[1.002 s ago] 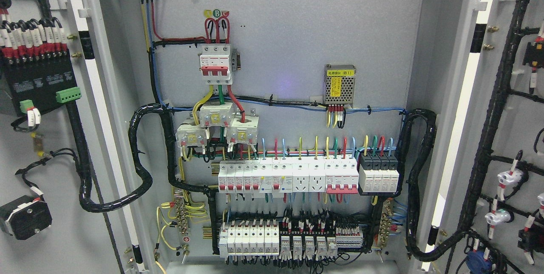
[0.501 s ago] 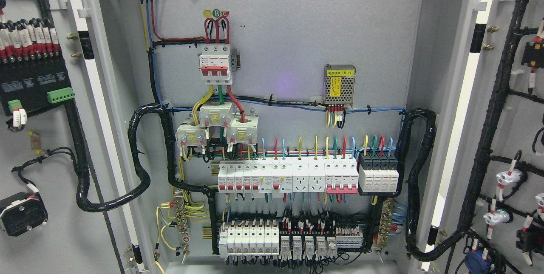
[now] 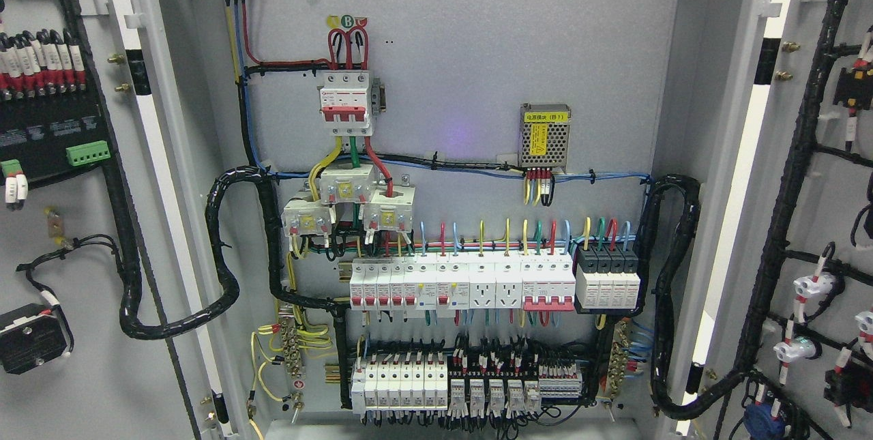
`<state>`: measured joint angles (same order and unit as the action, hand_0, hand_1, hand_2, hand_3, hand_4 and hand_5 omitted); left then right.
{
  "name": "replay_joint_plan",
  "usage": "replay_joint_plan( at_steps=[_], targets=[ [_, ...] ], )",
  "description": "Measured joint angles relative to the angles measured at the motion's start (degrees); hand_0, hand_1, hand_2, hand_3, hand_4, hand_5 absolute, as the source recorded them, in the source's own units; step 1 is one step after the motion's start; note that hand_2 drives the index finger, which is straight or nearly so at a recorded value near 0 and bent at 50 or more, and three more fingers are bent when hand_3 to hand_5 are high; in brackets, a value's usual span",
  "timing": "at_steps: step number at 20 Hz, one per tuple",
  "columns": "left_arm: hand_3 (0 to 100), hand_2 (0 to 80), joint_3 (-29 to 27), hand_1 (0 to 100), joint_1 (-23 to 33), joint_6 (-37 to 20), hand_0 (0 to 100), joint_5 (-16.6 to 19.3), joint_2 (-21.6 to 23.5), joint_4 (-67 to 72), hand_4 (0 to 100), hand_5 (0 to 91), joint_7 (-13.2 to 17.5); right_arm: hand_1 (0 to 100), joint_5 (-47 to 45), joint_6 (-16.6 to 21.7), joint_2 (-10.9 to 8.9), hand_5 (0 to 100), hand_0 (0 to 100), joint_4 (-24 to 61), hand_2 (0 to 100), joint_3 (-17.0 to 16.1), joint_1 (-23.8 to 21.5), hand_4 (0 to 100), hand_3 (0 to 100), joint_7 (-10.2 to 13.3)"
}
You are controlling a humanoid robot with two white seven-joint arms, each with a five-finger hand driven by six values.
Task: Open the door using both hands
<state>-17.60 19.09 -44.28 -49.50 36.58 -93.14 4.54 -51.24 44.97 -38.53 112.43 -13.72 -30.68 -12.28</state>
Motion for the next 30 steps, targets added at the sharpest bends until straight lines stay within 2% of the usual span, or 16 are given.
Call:
replay_joint_plan(
  at_steps=[12,18,24,30],
  targets=[
    [0,0.0,1.3,0,-5.4,0.0,0,0.7,0.2,8.1,3,0.0,0.4,0,0.1,0.0,-1.34,0,0,2.8,0,1.3,-0.9,0,0,0.0],
    [0,0.0,2.9,0,-8.2,0.0,0,1.0,0.2,12.1,3,0.0,0.4,0,0.4,0.0,-2.26,0,0,3.9,0,3.2,-0.6,0,0,0.0],
    [0,0.0,4.2,0,-10.5,0.0,0,1.2,0.2,15.5,3,0.0,0.4,0,4.3,0.0,-2.60,0,0,3.5,0,8.3,-0.2,0,0,-0.2],
    [0,0.0,5.2,0,-11.6,0.0,0,1.3,0.2,17.6,3,0.0,0.5,0,8.8,0.0,-1.64,0,0,1.7,0,14.5,-0.2,0,0,-0.1]
  ],
)
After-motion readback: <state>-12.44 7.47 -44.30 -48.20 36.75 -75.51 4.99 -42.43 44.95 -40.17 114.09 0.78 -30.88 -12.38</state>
